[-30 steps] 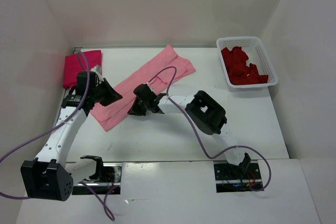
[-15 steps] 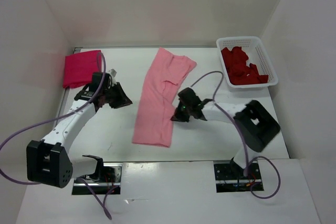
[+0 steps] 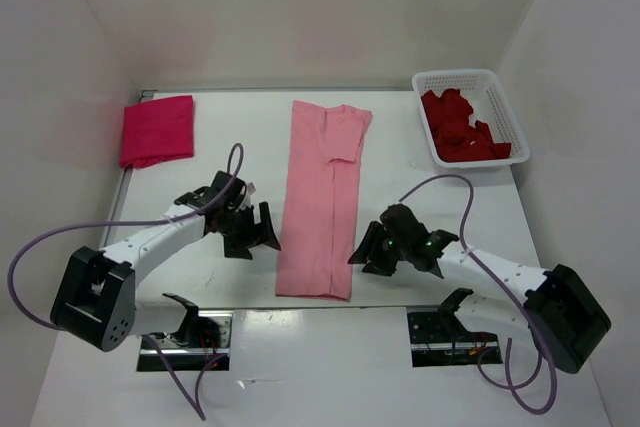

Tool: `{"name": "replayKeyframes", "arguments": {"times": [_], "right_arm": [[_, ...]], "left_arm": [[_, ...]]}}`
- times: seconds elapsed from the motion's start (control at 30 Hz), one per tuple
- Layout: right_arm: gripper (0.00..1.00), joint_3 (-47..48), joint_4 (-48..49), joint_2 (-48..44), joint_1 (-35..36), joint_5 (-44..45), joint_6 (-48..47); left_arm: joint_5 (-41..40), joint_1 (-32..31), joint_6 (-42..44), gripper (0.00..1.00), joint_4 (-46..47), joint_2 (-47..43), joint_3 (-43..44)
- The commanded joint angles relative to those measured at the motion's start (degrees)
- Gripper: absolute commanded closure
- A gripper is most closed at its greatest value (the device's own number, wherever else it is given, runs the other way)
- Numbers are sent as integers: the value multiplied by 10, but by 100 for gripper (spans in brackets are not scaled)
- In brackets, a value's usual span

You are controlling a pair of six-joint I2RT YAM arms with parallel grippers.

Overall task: Fold and stack the t-shirts
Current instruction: Rotate the tshirt 90 degrees, then grab the bottom of the folded rectangular tshirt with both arms

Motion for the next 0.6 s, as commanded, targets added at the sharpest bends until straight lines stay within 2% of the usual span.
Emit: {"name": "replayKeyframes", "arguments": {"times": [0.0, 0.1, 0.13, 0.37, 0.57], "right_arm": [[45, -36, -4, -40, 26, -35, 42], [46, -58, -4, -46, 50, -35, 57], [46, -58, 10, -46, 66, -40, 70], [50, -64, 66, 19, 140, -40, 116], [54, -58, 65, 20, 146, -28, 134]], "left_arm": [[34, -15, -27, 13, -4, 13, -25], [46, -57, -41, 31, -4, 27, -41], [46, -63, -41, 41, -4, 27, -46], [80, -90, -58, 42, 32, 80, -83], [99, -114, -63, 42, 57, 110, -87]]}}
